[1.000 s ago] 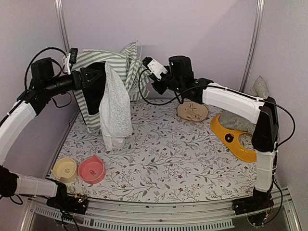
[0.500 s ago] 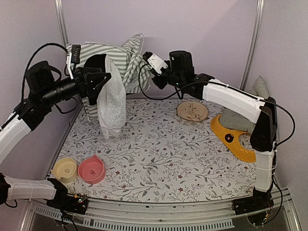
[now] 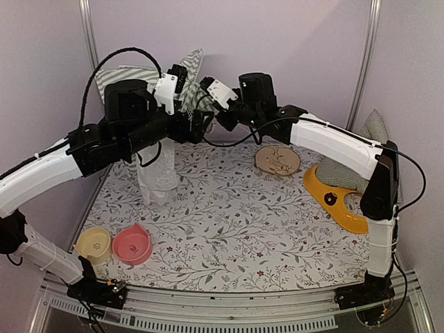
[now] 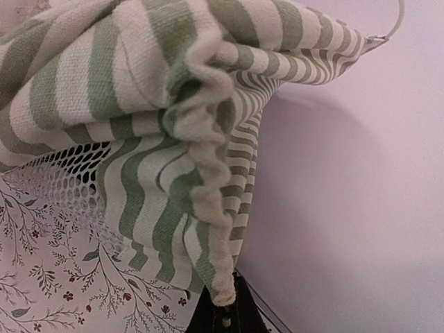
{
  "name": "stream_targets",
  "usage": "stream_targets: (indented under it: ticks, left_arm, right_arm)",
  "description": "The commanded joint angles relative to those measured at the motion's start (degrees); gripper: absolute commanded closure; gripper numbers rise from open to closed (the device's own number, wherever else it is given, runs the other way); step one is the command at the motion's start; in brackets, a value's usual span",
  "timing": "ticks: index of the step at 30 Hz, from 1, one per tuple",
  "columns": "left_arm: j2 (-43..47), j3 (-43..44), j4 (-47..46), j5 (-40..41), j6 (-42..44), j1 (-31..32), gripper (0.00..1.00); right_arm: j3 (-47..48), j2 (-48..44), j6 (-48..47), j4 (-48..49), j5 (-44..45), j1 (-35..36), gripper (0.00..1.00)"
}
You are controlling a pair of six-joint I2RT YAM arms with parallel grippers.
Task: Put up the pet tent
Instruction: Adjust the tent.
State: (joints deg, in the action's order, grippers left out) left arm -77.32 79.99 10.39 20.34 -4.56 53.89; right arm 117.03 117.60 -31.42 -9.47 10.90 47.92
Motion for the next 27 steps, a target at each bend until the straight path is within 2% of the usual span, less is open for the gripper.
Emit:
stream_targets:
  ticks: [1, 7, 12, 19, 24, 27]
  left_arm:
    - [1.21, 1.82, 1.26, 12.35, -0.49, 0.11, 0.03]
    - [3.85, 0.57, 2.88, 5.54, -5.04, -5.96, 0.14]
    - [0.87, 4.61, 7.68, 7.07, -3.62, -7.15, 0.26]
    - [-3.44, 10.36, 11.48, 7.59, -0.64, -5.63, 0.27]
    - [-2.05, 11.23, 12.63, 9.25, -1.73, -5.64, 0.23]
    - [-3.19, 13.0, 15.81, 8.84, -3.16, -6.68, 0.29]
  right_arm:
    - [0.21, -3.61, 2.44, 2.27, 0.27, 0.92, 1.0]
    - [-0.49, -5.03, 2.42, 2.03, -0.12, 1.24, 1.0]
    - [0.04, -5.35, 2.26, 1.3, 0.01, 1.94, 1.0]
    - [2.49, -4.54, 2.24, -0.61, 0.05, 2.68, 1.0]
    - [3.03, -4.45, 1.93, -1.3, 0.21, 2.9, 1.0]
    - [2.94, -4.7, 2.15, -1.28, -0.01, 3.03, 1.0]
